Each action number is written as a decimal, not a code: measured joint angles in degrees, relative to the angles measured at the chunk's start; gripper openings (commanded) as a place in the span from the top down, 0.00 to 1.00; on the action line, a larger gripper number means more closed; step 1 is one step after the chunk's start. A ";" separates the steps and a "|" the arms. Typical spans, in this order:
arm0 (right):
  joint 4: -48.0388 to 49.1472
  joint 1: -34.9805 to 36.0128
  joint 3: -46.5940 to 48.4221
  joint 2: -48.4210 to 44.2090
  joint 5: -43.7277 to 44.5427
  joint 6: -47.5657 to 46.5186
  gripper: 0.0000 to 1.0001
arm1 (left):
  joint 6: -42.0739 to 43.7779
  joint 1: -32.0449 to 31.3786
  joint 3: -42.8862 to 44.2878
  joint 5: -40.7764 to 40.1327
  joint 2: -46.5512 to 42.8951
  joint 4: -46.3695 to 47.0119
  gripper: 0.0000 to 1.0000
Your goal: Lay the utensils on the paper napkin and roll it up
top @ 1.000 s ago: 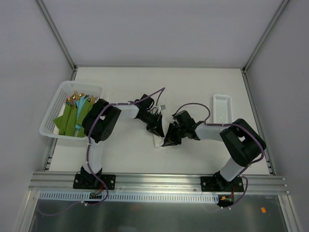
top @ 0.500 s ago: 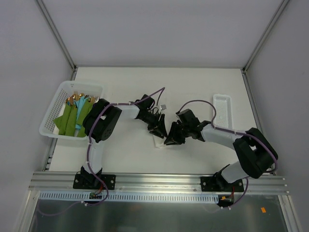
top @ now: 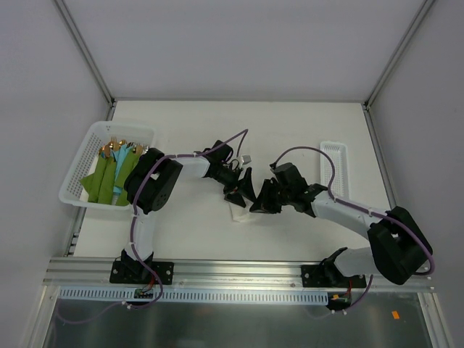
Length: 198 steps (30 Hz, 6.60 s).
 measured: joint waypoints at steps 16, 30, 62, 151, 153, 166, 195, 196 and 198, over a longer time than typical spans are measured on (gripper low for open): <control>16.48 2.21 -3.08 10.60 -3.89 8.07 0.94 | -1.22 0.26 0.72 -1.33 0.00 0.09 0.22; 28.15 2.23 -7.21 16.04 -4.48 12.35 0.92 | -1.62 1.25 0.92 -3.69 -0.52 0.20 0.22; 77.75 5.18 -26.16 26.51 9.09 32.44 0.90 | -0.46 0.46 0.70 -3.45 -0.92 1.25 0.21; 77.15 7.80 -24.63 27.12 18.03 35.21 0.74 | -1.51 0.13 6.43 -4.81 2.91 5.09 0.37; 75.47 7.80 -24.96 25.31 18.32 33.99 0.73 | -1.49 0.35 6.43 -4.07 3.13 5.40 0.38; 64.52 5.31 -25.86 13.31 20.48 26.03 0.72 | -1.44 0.55 6.23 -2.86 3.23 5.75 0.39; 63.89 -0.81 -24.65 16.26 18.64 23.76 0.84 | -1.44 1.31 5.55 -1.84 3.23 6.62 0.40; 63.89 -0.96 -24.57 16.15 18.18 23.76 0.85 | -1.42 1.29 5.55 -1.77 3.23 6.64 0.40; 64.06 -1.09 -24.44 15.98 17.49 23.74 0.88 | -1.44 1.29 5.55 -1.60 3.23 6.69 0.40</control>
